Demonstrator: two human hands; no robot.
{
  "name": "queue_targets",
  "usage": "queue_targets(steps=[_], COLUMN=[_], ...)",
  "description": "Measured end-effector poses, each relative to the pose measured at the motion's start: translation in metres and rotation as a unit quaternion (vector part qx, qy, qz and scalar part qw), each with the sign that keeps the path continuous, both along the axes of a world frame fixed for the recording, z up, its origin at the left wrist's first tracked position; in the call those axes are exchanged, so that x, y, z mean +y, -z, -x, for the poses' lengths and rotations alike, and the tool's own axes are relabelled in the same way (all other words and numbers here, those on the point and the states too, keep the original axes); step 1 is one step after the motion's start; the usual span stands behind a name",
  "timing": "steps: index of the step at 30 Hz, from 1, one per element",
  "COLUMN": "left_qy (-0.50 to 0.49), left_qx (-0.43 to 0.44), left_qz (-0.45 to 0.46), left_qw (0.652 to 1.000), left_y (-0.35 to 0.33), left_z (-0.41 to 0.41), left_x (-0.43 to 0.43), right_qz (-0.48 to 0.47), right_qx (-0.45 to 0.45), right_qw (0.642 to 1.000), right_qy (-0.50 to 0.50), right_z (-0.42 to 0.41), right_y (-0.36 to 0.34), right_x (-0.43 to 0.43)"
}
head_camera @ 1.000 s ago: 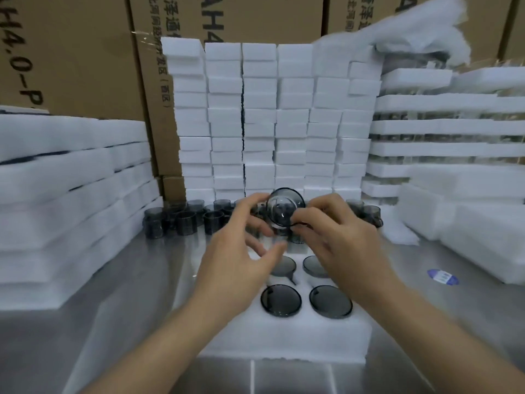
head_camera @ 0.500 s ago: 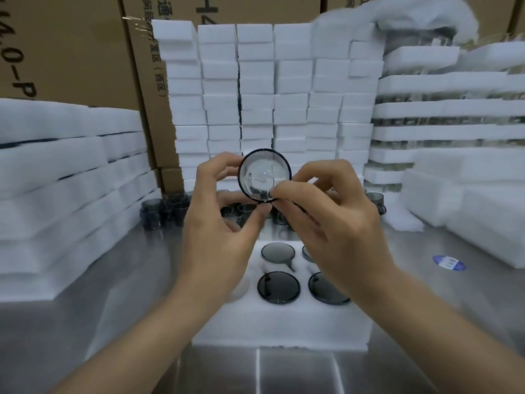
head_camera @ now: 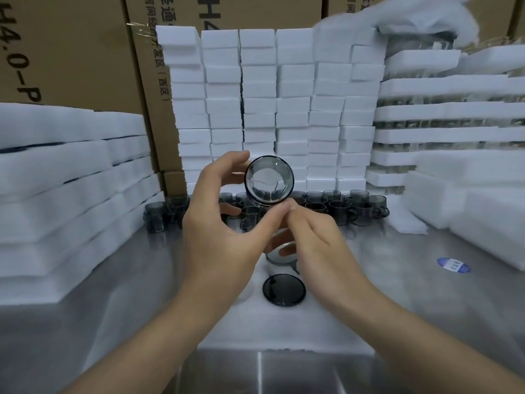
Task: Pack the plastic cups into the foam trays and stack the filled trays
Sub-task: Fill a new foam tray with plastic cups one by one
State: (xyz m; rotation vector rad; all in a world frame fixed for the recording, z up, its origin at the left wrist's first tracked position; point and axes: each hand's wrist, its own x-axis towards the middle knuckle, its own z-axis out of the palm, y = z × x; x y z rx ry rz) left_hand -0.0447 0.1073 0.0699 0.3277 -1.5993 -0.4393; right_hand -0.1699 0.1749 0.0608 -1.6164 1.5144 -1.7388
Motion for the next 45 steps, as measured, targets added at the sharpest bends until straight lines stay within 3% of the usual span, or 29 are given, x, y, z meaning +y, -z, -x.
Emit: queue_targets(steps=[4,7,12,14,18,21,24,27,31,37,39,42,45], left_qy=[0.002,0.005,-0.028,0.036,0.220,0.316,0.405,0.477,0.528,0.587,0.548,0.344,0.172], left_qx=[-0.004,-0.023,-0.095,-0.078,-0.026,-0.031,-0.079,-0.070,-0.064,-0.064,-0.078,-0.093,-0.072], left_qz=[0.008,0.003,-0.070,-0.141,-0.325,-0.395,-0.402,-0.411,-0.423,-0.443,-0.454,-0.469,-0.398], left_qw=[1.000,1.000,0.993,0.986,0.920,0.862,0.818,0.774,0.733,0.675,0.699,0.808,0.898], left_y=[0.000,0.001,0.006,0.007,-0.001,-0.004,-0.005,-0.007,-0.009,-0.005,-0.005,-0.004,-0.001], left_z=[-0.001,-0.002,-0.002,-0.001,0.001,0.000,-0.004,-0.006,-0.005,-0.001,0.000,0.004,0.002], left_x=[-0.002,-0.006,-0.014,-0.016,-0.016,-0.020,-0.021,-0.021,-0.015,-0.012,-0.013,-0.013,-0.020], right_qz=[-0.010,0.040,0.116,0.115,0.044,-0.048,-0.071,-0.059,-0.070,-0.078,-0.081,-0.077,-0.078], right_qx=[-0.045,-0.069,-0.064,-0.076,-0.164,-0.175,-0.195,-0.208,-0.202,-0.272,-0.277,-0.246,-0.193], right_qw=[0.998,0.996,0.991,0.990,0.985,0.982,0.970,0.963,0.956,0.934,0.934,0.954,0.978], right_qy=[-0.032,-0.034,0.013,0.024,0.017,-0.047,-0.122,-0.158,-0.199,-0.216,-0.210,-0.151,-0.023], right_z=[0.001,0.002,0.011,0.014,0.022,0.030,0.029,0.029,0.027,0.023,0.023,0.025,0.028], right_y=[-0.002,-0.006,-0.011,-0.015,-0.019,-0.015,-0.014,-0.013,-0.015,-0.016,-0.015,-0.015,-0.013], right_x=[-0.002,-0.002,0.002,0.002,-0.002,-0.005,-0.004,-0.003,-0.001,-0.002,-0.002,-0.003,-0.006])
